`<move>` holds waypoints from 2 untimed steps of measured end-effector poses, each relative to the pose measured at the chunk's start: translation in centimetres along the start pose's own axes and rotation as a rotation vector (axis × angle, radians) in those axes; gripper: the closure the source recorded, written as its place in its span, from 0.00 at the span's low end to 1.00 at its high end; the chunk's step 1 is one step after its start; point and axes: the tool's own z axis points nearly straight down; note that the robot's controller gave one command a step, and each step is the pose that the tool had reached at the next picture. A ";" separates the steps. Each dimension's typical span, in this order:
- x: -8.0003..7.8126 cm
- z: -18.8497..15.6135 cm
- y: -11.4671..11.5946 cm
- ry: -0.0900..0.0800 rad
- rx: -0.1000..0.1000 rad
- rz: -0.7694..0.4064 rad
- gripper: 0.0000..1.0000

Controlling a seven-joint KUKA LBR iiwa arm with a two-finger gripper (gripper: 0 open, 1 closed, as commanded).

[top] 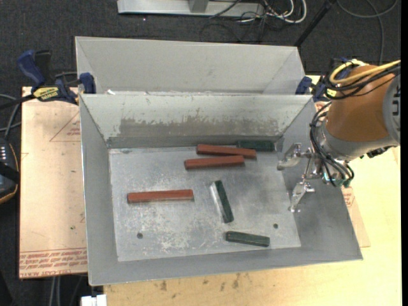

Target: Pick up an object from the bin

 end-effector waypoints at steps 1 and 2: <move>-0.2 -0.5 0.0 -0.008 0.001 -0.002 0.00; 3.3 3.6 1.6 -0.015 0.003 -0.040 0.00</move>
Offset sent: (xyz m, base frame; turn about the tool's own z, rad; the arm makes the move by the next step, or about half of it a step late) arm -0.0612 0.0281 -0.0678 -0.0712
